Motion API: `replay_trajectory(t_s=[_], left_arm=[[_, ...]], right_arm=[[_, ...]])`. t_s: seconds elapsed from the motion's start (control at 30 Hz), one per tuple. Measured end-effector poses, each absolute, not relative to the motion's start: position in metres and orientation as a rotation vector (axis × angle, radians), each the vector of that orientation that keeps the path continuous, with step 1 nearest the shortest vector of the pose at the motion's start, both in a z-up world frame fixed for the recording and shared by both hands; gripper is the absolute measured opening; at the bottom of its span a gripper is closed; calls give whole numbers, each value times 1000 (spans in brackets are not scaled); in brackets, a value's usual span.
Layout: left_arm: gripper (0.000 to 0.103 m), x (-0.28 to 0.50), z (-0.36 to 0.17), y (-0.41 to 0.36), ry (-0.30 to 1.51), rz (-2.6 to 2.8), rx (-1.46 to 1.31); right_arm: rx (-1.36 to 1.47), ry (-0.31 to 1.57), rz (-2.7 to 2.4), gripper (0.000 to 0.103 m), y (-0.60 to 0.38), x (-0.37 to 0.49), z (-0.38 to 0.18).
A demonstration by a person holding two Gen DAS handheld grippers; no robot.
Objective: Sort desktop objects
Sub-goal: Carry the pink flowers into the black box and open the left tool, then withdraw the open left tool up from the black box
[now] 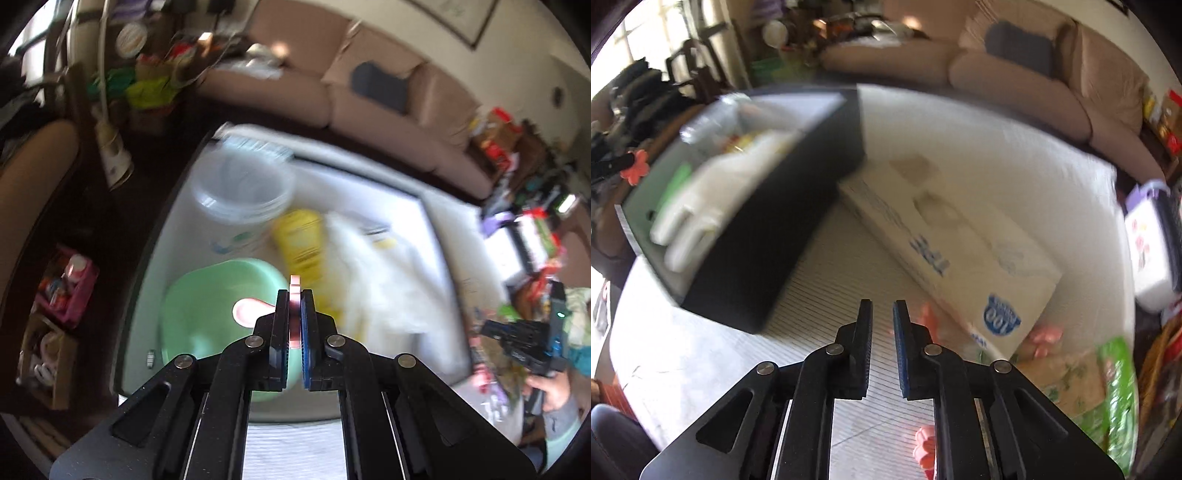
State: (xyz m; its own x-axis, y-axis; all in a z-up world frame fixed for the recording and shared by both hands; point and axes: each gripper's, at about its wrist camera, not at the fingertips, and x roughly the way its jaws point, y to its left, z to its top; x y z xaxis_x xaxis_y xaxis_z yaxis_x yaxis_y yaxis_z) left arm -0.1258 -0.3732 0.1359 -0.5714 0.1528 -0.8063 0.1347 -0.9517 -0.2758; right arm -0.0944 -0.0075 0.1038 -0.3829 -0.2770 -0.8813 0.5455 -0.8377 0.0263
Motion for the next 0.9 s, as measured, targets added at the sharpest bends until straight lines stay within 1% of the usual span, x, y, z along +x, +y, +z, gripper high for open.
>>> replay_trajectory(t_s=[0.17, 0.23, 0.27, 0.3, 0.43, 0.47, 0.53, 0.6, 0.7, 0.83, 0.9], left_arm=[[6, -135, 105, -376, -484, 2714, -1546], [17, -131, 105, -375, -525, 2702, -1543], [29, -128, 107, -377, -548, 2705, -1530], [37, -123, 113, -380, -573, 2714, -1508], [41, -93, 142, -389, -721, 2761, -1361], [44, -82, 149, -387, -764, 2771, -1322], [46, -62, 159, -379, -812, 2782, -1251], [53, -42, 167, -359, -830, 2800, -1182], [55, -27, 167, -318, -802, 2803, -1129], [55, -33, 149, -266, -782, 2688, -1108], [55, -41, 139, -238, -689, 2649, -1147]], right_arm=[[1417, 347, -2247, 13, 0, -110, 76], [1405, 324, -2258, 14, 1, -115, 78], [1406, 318, -2264, 15, 2, -117, 79], [1407, 317, -2265, 16, 1, -117, 79], [1401, 324, -2273, 17, 1, -119, 80], [1393, 308, -2277, 17, 3, -119, 81], [1379, 245, -2283, 18, 11, -118, 84], [1369, 179, -2282, 19, 20, -117, 88], [1363, 144, -2290, 20, 31, -115, 94], [1378, 148, -2305, 22, 39, -118, 92], [1393, 179, -2292, 22, 37, -119, 87]])
